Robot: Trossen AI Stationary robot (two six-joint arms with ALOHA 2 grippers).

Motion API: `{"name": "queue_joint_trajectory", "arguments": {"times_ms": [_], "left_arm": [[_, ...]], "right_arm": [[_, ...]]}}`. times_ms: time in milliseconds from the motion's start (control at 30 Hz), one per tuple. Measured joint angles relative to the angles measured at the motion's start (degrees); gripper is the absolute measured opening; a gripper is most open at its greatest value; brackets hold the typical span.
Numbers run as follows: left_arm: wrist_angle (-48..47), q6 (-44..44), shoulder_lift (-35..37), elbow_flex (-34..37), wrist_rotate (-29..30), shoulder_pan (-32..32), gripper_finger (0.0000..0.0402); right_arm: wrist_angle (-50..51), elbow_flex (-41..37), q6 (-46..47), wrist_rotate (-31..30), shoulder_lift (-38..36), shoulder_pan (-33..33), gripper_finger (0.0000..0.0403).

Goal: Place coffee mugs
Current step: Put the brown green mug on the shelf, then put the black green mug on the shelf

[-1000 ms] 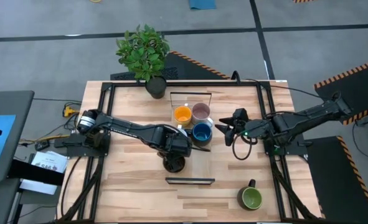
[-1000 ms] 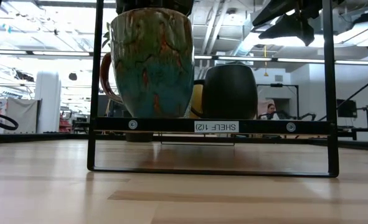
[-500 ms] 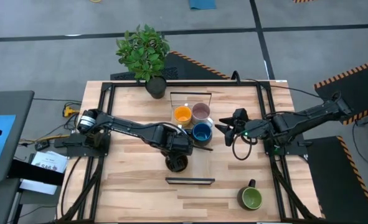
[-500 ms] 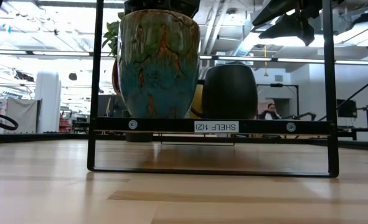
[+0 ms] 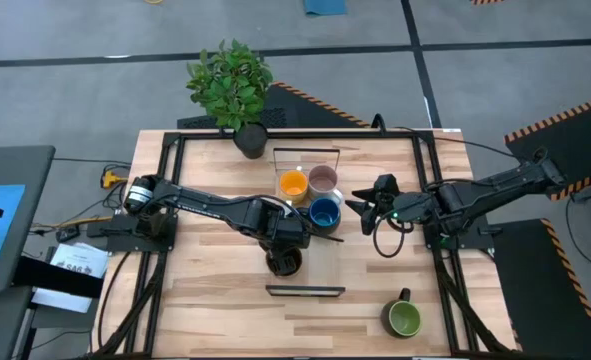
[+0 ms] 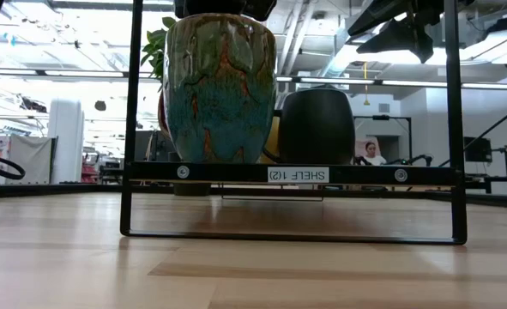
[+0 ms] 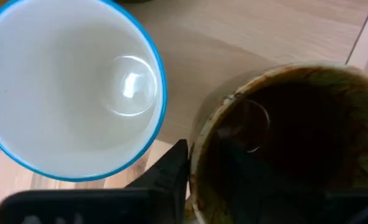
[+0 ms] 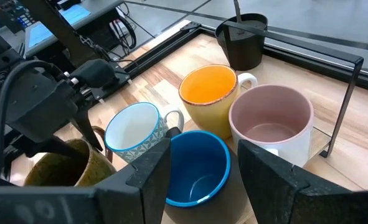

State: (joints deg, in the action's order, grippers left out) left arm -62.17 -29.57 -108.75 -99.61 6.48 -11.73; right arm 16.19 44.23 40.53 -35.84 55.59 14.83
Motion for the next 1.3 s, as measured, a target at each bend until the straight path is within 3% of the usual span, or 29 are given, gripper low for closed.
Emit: {"name": "queue_joint_trajectory", "arguments": {"times_ms": [333,533,733,833,933,1000,1167,1300], "left_arm": [[-0.2,-0.1,0.0,-0.1,-2.8,0.3,0.0180],[-2.6,0.5,1.8,-0.1,-6.1,1.4,0.0203],[-4.7,2.2,8.7,-0.1,-1.9,2.5,0.0204],[-1.4,4.2,13.8,0.3,4.0,2.3,0.0204],[7.1,8.0,19.9,3.4,11.5,1.0,0.0204],[15.1,10.5,24.3,8.0,13.1,0.6,0.0204],[39.4,11.8,36.0,27.3,11.3,0.5,0.0203],[66.7,11.8,44.2,45.0,9.6,-0.3,0.0203]], "right_arm": [[0.0,0.0,0.0,0.0,0.0,0.0,0.0210],[0.0,0.0,0.0,0.0,0.0,0.0,0.0210],[-0.1,0.0,0.0,0.0,0.0,0.0,0.0210],[-0.1,0.0,0.0,0.0,0.0,0.0,0.0210],[-0.3,0.0,0.0,0.0,0.0,0.0,0.0210],[-0.8,0.0,0.0,0.0,0.0,0.0,0.0210],[-2.5,0.0,-0.5,0.0,0.0,0.0,0.0210],[-2.7,0.0,-0.5,0.0,0.0,0.0,0.0210]]}}
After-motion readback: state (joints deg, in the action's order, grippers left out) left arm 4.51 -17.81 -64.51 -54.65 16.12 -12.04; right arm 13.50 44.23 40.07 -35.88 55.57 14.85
